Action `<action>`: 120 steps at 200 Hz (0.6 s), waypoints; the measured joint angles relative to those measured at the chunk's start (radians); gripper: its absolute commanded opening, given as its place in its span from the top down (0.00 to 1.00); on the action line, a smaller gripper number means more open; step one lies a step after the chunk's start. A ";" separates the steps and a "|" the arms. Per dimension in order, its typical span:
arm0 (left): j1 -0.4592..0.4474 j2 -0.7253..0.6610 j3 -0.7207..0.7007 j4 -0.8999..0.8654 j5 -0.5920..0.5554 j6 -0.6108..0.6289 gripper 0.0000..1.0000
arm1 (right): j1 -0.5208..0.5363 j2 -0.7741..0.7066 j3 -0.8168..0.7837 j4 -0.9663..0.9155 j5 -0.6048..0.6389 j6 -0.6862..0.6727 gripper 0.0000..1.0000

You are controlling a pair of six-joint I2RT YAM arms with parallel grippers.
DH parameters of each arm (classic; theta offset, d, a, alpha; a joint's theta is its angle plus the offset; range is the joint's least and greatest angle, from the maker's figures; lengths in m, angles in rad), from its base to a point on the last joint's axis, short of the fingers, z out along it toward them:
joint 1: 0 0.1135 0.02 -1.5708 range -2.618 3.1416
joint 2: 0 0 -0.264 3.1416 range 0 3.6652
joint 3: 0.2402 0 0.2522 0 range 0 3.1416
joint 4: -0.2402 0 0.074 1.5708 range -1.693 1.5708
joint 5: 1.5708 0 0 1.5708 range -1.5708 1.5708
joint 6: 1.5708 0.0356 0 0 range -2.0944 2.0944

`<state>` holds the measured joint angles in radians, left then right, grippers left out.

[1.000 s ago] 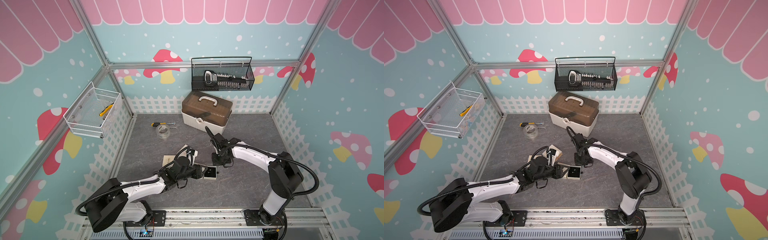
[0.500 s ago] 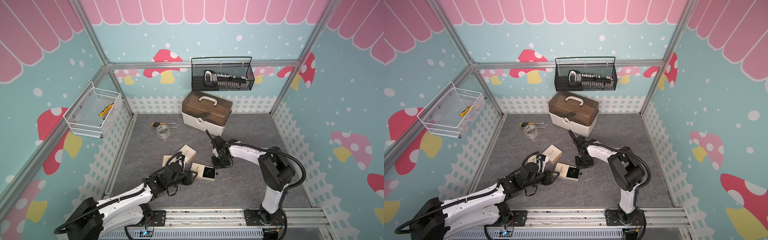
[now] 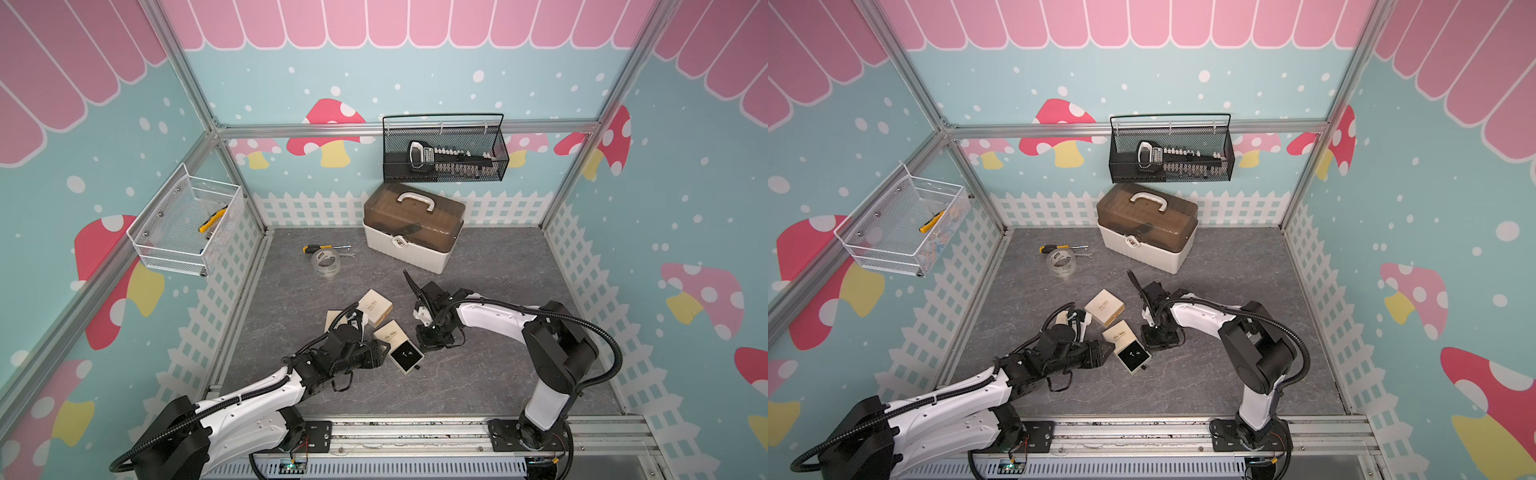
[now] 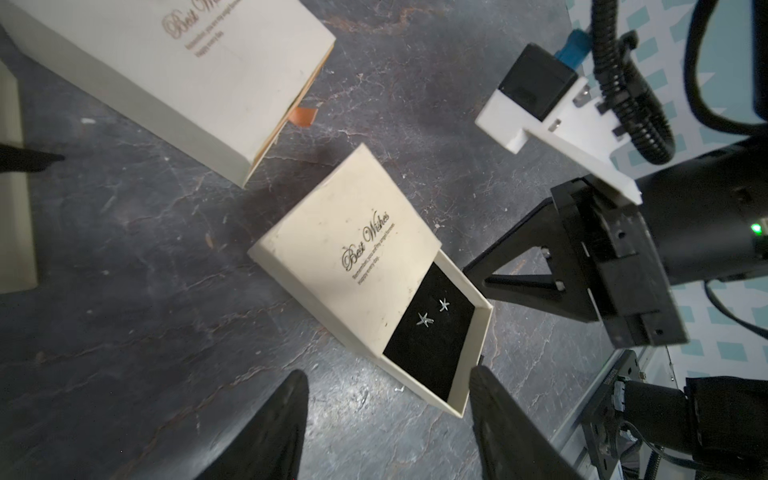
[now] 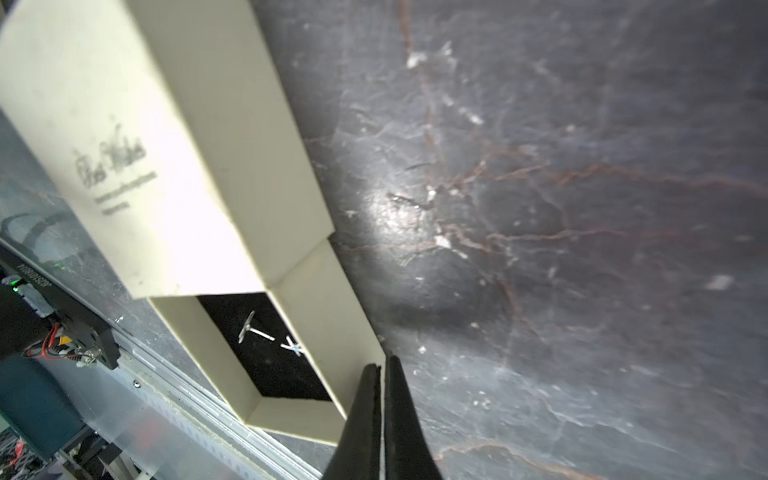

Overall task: Place the earrings into the drawer-style jewelry box
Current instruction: Adjust the jewelry box at the center of the board.

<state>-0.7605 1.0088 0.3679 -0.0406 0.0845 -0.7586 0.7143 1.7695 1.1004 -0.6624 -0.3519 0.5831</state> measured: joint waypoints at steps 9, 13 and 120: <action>0.006 0.000 -0.006 0.002 0.003 -0.005 0.34 | 0.003 -0.001 0.000 -0.005 0.007 -0.006 0.94; 0.008 0.000 -0.008 0.003 0.006 -0.006 0.34 | 0.004 -0.003 0.000 -0.007 0.015 -0.010 0.93; 0.033 0.034 -0.050 0.101 0.064 -0.058 0.42 | 0.058 -0.046 -0.001 0.000 0.099 -0.042 0.94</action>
<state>-0.7277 1.0431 0.3180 0.0601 0.1482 -0.8169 0.7727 1.7233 1.0996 -0.6621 -0.2531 0.5407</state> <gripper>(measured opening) 0.579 0.064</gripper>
